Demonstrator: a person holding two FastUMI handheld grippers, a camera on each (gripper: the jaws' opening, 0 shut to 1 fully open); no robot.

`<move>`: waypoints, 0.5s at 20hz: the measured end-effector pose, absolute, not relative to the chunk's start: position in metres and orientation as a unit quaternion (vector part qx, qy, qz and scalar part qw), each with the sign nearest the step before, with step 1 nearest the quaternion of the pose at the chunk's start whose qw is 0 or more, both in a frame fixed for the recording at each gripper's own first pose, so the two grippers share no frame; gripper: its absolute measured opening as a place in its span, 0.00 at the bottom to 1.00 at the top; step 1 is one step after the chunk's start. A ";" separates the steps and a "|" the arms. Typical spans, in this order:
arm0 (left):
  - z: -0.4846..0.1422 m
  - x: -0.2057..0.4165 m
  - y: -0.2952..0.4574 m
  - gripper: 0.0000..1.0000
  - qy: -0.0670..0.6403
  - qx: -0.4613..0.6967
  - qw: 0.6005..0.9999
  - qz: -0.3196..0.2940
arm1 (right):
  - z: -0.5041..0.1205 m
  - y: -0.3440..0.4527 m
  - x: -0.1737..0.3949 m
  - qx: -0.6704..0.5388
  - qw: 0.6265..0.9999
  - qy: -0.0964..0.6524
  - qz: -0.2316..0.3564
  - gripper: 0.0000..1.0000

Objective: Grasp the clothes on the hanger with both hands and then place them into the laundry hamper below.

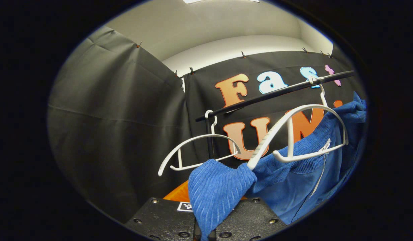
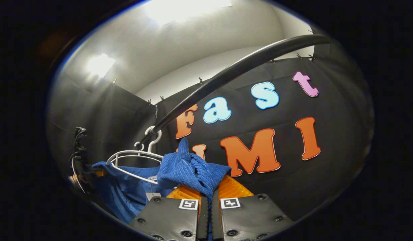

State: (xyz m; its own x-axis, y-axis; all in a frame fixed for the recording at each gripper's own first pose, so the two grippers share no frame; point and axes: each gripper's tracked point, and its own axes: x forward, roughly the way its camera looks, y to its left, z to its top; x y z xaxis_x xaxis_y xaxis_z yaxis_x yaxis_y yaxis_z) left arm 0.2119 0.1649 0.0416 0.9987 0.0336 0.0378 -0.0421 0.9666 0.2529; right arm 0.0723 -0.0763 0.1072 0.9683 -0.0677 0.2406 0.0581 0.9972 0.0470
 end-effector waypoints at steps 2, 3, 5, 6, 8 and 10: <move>0.036 0.205 0.159 0.06 -0.024 0.137 0.990 0.028 | 0.119 -0.088 0.078 0.015 0.988 -0.142 -0.053 0.11; 0.034 0.198 0.152 0.06 -0.028 0.142 0.989 0.028 | 0.124 -0.097 0.080 0.015 0.986 -0.150 -0.066 0.11; 0.030 0.191 0.138 0.06 -0.031 0.137 0.990 0.019 | 0.129 -0.108 0.083 0.016 0.983 -0.159 -0.086 0.11; 0.026 0.189 0.132 0.06 -0.028 0.128 0.991 0.013 | 0.131 -0.115 0.085 0.014 0.982 -0.162 -0.098 0.11; 0.012 0.190 0.125 0.06 -0.013 0.114 0.993 0.005 | 0.130 -0.131 0.087 0.005 0.979 -0.161 -0.125 0.11; -0.009 0.194 0.122 0.06 0.008 0.103 0.995 0.000 | 0.125 -0.141 0.091 0.003 0.978 -0.153 -0.143 0.11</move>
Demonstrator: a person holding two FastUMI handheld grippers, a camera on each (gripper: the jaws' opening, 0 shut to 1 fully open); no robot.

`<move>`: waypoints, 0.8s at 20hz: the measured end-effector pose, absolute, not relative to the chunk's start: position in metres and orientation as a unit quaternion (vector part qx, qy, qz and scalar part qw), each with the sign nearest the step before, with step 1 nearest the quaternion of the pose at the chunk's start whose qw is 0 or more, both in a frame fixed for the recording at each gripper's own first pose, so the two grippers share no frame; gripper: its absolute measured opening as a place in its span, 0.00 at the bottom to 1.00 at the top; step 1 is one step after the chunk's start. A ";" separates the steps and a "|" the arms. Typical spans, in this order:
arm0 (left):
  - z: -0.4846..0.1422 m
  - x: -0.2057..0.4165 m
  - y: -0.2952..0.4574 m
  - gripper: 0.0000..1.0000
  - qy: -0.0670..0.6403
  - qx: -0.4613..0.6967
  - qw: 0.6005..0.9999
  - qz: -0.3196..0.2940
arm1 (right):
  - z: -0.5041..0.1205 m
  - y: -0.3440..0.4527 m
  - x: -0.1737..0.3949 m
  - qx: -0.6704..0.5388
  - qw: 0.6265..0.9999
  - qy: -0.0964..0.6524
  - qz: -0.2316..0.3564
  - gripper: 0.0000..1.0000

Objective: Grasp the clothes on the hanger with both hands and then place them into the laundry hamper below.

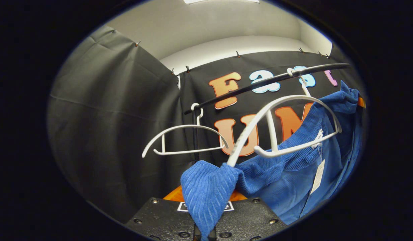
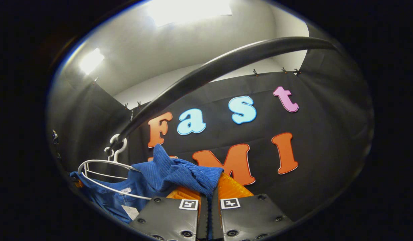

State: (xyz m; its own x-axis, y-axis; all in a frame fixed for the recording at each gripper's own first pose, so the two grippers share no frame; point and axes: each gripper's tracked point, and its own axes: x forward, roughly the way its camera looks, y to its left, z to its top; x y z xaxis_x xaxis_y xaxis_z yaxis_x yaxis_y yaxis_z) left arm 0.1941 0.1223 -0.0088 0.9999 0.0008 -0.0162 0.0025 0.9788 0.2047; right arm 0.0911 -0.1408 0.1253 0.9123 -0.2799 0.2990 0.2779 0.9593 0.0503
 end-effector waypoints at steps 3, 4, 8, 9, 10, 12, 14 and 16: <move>-0.043 0.201 0.115 0.06 0.041 0.073 0.997 -0.008 | 0.117 -0.154 0.099 0.003 0.977 -0.144 -0.157 0.11; -0.053 0.202 0.114 0.06 0.051 0.066 0.997 -0.006 | 0.116 -0.158 0.100 0.000 0.976 -0.142 -0.163 0.11; -0.066 0.197 0.092 0.06 0.053 0.055 0.997 -0.021 | 0.107 -0.182 0.106 -0.012 0.972 -0.129 -0.194 0.11; -0.068 0.196 0.087 0.06 0.052 0.057 0.997 -0.025 | 0.104 -0.187 0.108 -0.015 0.971 -0.125 -0.201 0.11; -0.070 0.196 0.083 0.06 0.053 0.058 0.996 -0.029 | 0.098 -0.192 0.110 -0.020 0.971 -0.120 -0.207 0.11; -0.076 0.195 0.073 0.06 0.059 0.058 0.996 -0.038 | 0.088 -0.198 0.110 -0.030 0.969 -0.111 -0.218 0.11; -0.089 0.197 0.066 0.07 0.069 0.055 0.995 -0.045 | 0.077 -0.204 0.114 -0.040 0.968 -0.101 -0.228 0.11; -0.100 0.195 0.057 0.07 0.080 0.052 0.994 -0.052 | 0.062 -0.218 0.114 -0.051 0.966 -0.081 -0.242 0.11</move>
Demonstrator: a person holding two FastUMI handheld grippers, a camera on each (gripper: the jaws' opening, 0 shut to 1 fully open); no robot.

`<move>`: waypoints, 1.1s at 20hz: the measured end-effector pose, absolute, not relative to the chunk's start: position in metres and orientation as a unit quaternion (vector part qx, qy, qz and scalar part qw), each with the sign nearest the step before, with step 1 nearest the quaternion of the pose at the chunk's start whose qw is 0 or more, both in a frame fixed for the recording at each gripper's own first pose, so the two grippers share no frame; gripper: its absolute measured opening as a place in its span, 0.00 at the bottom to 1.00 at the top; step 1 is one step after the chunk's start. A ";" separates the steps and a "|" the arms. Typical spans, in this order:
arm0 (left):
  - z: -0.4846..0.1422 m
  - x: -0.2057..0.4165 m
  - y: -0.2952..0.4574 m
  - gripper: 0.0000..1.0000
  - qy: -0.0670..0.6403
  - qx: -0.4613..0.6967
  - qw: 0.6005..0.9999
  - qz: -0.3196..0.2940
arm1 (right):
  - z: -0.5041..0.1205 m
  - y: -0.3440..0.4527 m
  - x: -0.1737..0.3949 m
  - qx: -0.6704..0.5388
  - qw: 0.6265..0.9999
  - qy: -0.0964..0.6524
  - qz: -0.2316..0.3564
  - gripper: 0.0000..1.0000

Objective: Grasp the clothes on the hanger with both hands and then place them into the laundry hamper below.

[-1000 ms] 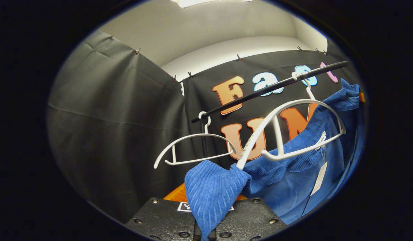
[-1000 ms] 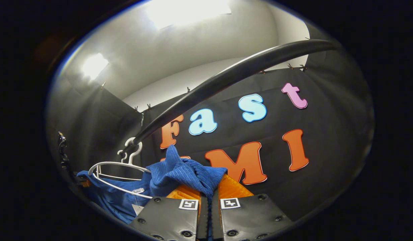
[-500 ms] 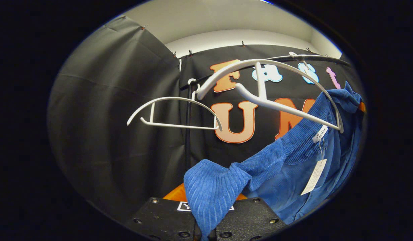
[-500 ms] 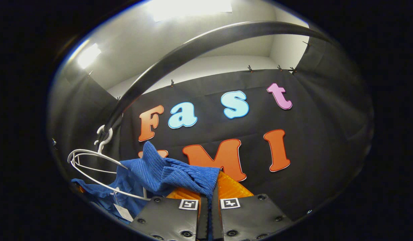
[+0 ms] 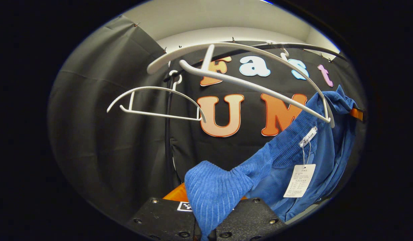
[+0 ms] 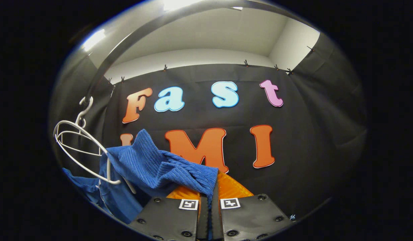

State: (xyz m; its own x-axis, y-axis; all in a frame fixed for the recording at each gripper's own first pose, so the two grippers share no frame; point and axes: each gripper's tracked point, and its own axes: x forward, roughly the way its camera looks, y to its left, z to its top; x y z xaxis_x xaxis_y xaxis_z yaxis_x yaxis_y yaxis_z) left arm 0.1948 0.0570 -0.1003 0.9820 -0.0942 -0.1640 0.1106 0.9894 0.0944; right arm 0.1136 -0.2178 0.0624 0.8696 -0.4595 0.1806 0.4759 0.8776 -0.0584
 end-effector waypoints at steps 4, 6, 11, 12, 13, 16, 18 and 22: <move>-0.121 0.186 0.040 0.07 0.096 0.043 0.992 -0.064 | 0.032 -0.230 0.110 -0.030 0.968 -0.046 -0.245 0.11; -0.127 0.179 0.031 0.07 0.106 0.030 0.991 -0.073 | 0.019 -0.227 0.105 -0.025 0.971 -0.032 -0.238 0.11; -0.132 0.156 0.025 0.07 0.117 0.021 0.990 -0.073 | 0.011 -0.196 0.092 -0.033 0.977 -0.022 -0.210 0.11; -0.135 0.153 0.026 0.07 0.123 0.023 0.990 -0.072 | 0.009 -0.184 0.089 -0.028 0.980 -0.020 -0.198 0.11; -0.138 0.150 0.028 0.07 0.127 0.026 0.989 -0.071 | 0.004 -0.170 0.088 -0.021 0.983 -0.017 -0.180 0.11; -0.146 0.146 0.031 0.07 0.142 0.029 0.988 -0.057 | -0.020 -0.128 0.090 -0.005 0.993 0.003 -0.119 0.11; -0.162 0.137 0.033 0.07 0.154 0.038 0.987 -0.039 | -0.042 -0.104 0.090 0.000 0.996 0.024 -0.087 0.11; -0.201 0.121 0.015 0.07 0.194 0.046 0.978 -0.058 | -0.100 -0.067 0.089 0.032 0.995 0.082 -0.044 0.11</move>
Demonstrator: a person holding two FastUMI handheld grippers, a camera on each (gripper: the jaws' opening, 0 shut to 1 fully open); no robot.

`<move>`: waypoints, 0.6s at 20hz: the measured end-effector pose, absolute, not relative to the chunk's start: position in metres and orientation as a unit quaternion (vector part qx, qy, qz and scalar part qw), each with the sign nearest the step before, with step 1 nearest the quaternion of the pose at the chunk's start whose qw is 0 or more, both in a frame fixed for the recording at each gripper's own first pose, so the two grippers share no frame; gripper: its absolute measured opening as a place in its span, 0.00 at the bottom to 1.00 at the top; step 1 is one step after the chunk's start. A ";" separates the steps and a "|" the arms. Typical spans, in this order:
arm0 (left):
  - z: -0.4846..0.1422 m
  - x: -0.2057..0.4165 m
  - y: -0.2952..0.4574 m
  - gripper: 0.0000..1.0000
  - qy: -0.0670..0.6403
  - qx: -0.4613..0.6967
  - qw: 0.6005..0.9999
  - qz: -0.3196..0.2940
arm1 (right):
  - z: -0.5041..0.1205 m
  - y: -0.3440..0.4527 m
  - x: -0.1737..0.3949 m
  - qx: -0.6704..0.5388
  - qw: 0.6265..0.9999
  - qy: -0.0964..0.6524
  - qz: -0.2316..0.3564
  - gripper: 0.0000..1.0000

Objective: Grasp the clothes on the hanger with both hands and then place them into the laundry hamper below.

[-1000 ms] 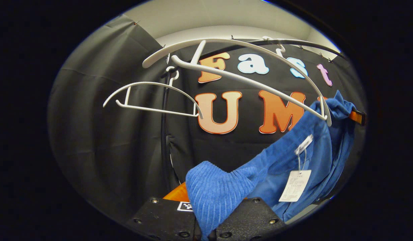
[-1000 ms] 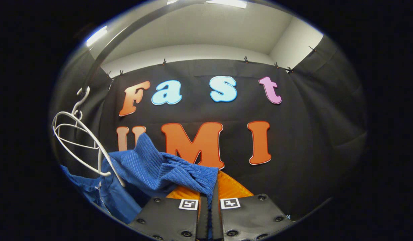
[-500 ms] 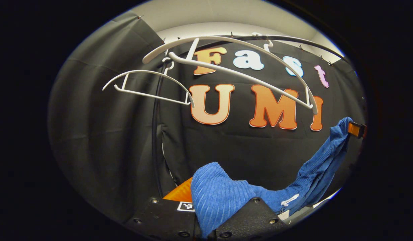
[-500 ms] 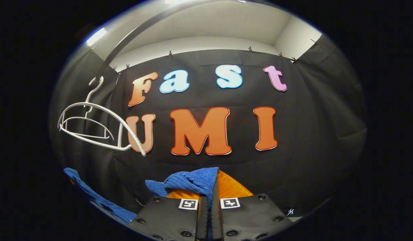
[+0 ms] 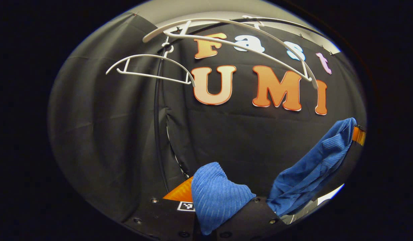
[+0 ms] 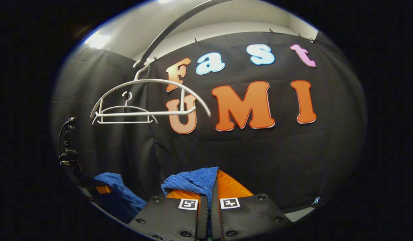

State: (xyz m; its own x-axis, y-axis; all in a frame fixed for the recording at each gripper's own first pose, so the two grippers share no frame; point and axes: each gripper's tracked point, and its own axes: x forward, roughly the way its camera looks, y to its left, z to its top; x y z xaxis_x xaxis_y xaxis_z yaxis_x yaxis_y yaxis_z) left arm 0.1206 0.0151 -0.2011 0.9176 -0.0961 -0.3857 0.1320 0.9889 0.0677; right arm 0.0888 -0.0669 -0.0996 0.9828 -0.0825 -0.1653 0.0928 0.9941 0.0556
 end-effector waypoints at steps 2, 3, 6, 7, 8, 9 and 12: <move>-0.223 0.113 0.002 0.07 0.215 0.041 0.972 -0.081 | -0.142 -0.055 0.090 0.051 0.991 0.122 -0.033 0.11; -0.236 0.110 -0.005 0.07 0.231 0.038 0.968 -0.092 | -0.158 -0.051 0.090 0.061 0.988 0.141 -0.030 0.11; -0.279 0.099 -0.022 0.07 0.281 0.033 0.952 -0.119 | -0.200 -0.042 0.088 0.084 0.978 0.190 -0.025 0.11; -0.293 0.096 -0.027 0.07 0.296 0.030 0.947 -0.125 | -0.215 -0.040 0.087 0.091 0.974 0.208 -0.023 0.11; -0.308 0.092 -0.031 0.07 0.312 0.023 0.941 -0.127 | -0.233 -0.035 0.085 0.098 0.969 0.226 -0.020 0.11; -0.325 0.089 -0.036 0.06 0.328 0.012 0.936 -0.130 | -0.252 -0.030 0.083 0.104 0.963 0.246 -0.018 0.11; -0.372 0.070 -0.049 0.06 0.385 -0.012 0.913 -0.133 | -0.314 -0.024 0.072 0.116 0.943 0.312 -0.020 0.11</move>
State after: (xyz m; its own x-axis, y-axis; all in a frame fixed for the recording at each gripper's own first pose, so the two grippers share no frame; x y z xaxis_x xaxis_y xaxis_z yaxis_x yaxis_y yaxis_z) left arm 0.0696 -0.0491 -0.3717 0.6676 -0.2528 -0.7003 0.2342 0.9641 -0.1247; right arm 0.0720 -0.0235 -0.3137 0.8052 0.0352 -0.5920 0.1091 0.9724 0.2063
